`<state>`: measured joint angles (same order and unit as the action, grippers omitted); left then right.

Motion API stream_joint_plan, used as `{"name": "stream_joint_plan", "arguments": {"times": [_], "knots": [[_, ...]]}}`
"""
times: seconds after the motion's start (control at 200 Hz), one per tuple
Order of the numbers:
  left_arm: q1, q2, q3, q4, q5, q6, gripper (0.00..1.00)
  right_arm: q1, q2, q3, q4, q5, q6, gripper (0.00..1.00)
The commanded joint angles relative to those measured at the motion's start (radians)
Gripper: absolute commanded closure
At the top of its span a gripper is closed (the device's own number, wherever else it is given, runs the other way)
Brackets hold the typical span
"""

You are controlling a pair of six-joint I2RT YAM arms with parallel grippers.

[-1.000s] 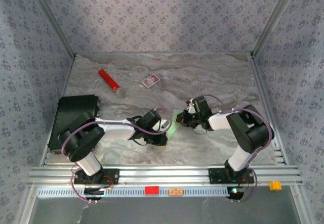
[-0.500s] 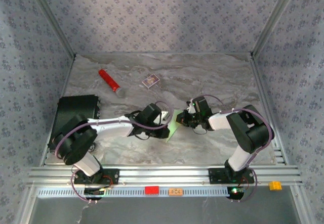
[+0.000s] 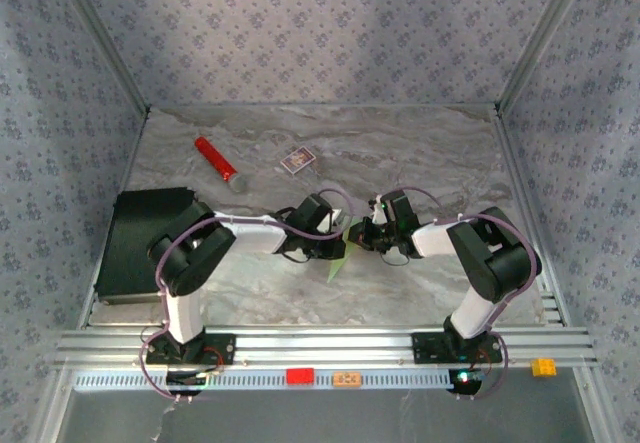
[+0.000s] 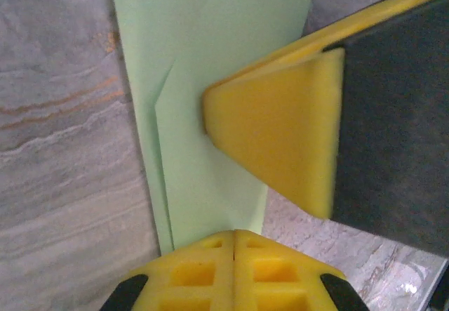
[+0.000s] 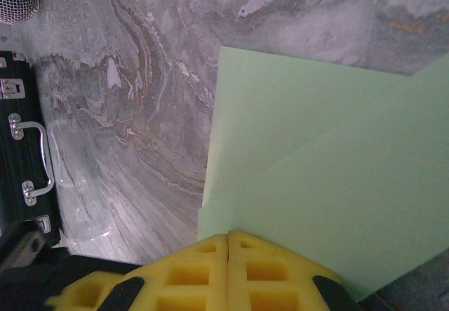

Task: Fold a paper plane with a square sheet of paper (pick it up from the middle)
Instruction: Fold the wing for the fifth time at the center of the table.

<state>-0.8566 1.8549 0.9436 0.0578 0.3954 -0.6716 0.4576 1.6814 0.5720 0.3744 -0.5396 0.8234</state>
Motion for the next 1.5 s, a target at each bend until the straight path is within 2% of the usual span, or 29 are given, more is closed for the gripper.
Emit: {"name": "stream_joint_plan", "arguments": {"times": [0.0, 0.23, 0.51, 0.615, 0.894, 1.119, 1.269, 1.494], "knots": [[-0.002, 0.014, -0.022, -0.026, -0.018, 0.003, 0.98, -0.010, 0.018, -0.008, -0.072, 0.040, -0.004, 0.93], [-0.003, -0.004, -0.104, 0.005, -0.026, -0.026, 1.00, -0.022, -0.037, 0.040, -0.117, 0.016, -0.033, 0.92], [-0.004, 0.001, -0.097, 0.010, -0.025, -0.031, 1.00, 0.048, -0.047, 0.000, -0.096, 0.059, -0.013, 0.92], [-0.004, 0.003, -0.097, 0.009, -0.026, -0.031, 1.00, 0.005, -0.001, 0.009, -0.097, 0.061, -0.032, 0.92], [-0.005, 0.003, -0.097, 0.000, -0.027, -0.035, 1.00, -0.171, 0.058, 0.087, -0.110, -0.034, -0.084, 0.92], [-0.005, 0.003, -0.094, -0.004, -0.024, -0.036, 1.00, -0.256, 0.104, 0.141, -0.140, -0.039, -0.118, 0.92], [-0.006, 0.003, -0.094, -0.004, -0.023, -0.036, 1.00, -0.282, 0.089, 0.144, -0.134, -0.069, -0.112, 0.91], [-0.008, 0.001, -0.094, 0.003, -0.021, -0.039, 1.00, -0.264, -0.057, 0.115, -0.198, -0.038, -0.122, 0.89]]}}
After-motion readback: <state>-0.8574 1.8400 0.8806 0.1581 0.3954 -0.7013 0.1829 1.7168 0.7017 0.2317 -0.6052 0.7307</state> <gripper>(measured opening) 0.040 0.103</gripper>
